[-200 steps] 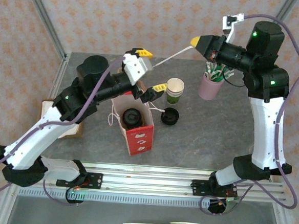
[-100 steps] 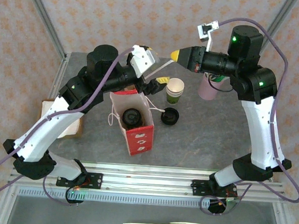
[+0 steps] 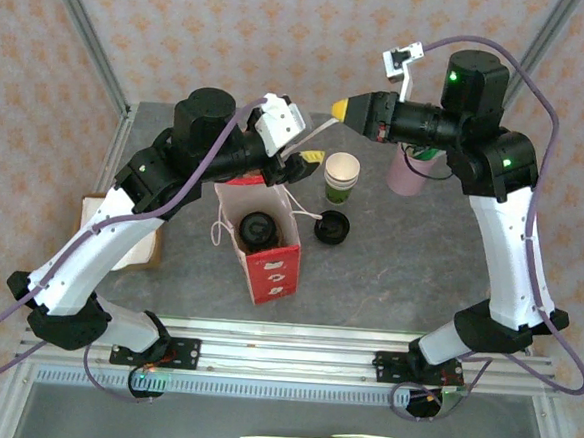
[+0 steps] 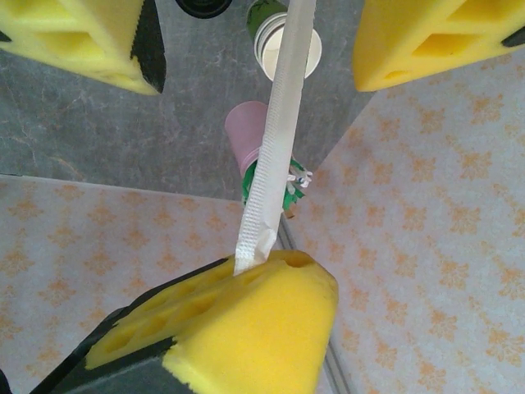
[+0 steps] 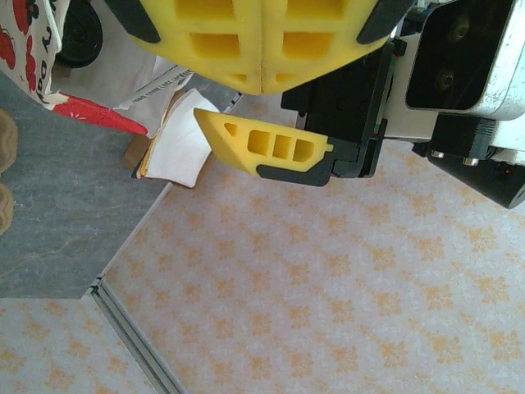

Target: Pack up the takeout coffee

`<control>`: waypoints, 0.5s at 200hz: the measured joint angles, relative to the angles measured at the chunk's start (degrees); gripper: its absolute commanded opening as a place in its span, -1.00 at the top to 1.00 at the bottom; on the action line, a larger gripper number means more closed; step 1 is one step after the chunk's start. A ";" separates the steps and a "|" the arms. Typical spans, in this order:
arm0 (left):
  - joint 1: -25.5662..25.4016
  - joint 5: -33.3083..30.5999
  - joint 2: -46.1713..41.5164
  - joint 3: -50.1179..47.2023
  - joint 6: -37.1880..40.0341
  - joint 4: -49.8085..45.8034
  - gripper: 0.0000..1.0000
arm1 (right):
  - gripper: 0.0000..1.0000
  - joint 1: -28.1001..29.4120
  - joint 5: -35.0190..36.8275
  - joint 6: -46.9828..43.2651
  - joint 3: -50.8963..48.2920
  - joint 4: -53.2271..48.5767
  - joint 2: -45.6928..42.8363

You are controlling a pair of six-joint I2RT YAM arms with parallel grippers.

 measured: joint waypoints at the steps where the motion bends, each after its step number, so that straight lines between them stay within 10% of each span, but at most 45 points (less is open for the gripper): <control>1: 0.00 -0.02 0.00 -0.02 -0.02 -0.02 -0.21 | 1.00 0.00 0.00 0.00 0.00 0.00 0.00; 100: 0.00 -3.06 0.15 -1.20 0.35 1.79 0.17 | 1.00 1.53 -0.22 0.02 -3.08 0.02 -0.02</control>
